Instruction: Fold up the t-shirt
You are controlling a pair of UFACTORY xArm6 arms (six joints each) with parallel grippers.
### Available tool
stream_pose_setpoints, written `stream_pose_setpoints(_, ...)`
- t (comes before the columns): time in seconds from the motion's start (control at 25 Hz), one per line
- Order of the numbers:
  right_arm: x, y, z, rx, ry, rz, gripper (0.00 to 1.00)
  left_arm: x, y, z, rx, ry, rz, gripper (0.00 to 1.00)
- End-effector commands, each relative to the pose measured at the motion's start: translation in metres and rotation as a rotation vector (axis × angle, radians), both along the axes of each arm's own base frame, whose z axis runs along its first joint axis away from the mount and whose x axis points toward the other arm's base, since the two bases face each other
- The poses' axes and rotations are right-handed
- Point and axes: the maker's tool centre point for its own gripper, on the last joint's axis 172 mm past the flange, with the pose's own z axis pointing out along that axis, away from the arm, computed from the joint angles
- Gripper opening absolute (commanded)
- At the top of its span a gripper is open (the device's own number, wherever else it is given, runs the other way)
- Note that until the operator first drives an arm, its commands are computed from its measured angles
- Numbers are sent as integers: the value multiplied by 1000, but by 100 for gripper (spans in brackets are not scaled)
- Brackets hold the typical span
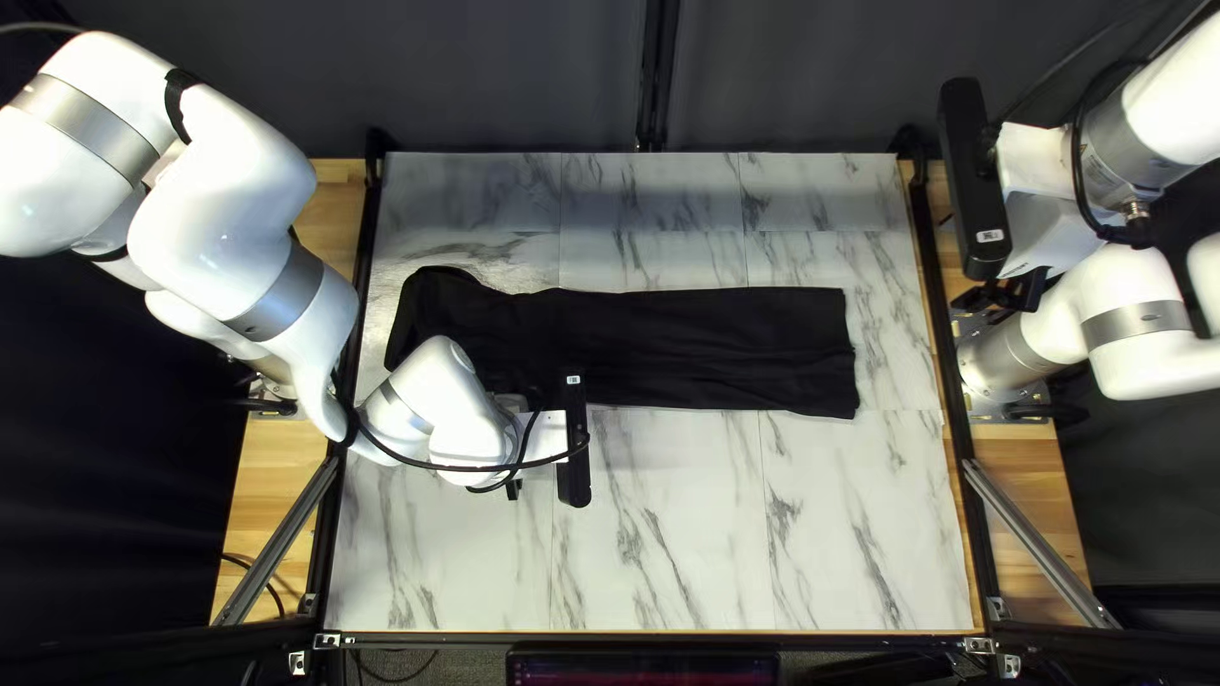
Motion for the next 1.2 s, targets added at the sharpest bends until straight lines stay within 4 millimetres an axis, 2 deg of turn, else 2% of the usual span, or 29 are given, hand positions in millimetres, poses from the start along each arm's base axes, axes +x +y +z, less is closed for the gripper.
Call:
stream_pose_setpoints(0.04,0,0,0,0,0,0,100,0,0,0,0,0,0,100)
stream_pose_setpoints(1.12,0,0,0,0,0,0,100,0,0,0,0,0,0,100)
stream_pose_setpoints(1.2,0,0,0,0,0,0,100,-2,-2,5,-1,-2,-2,100)
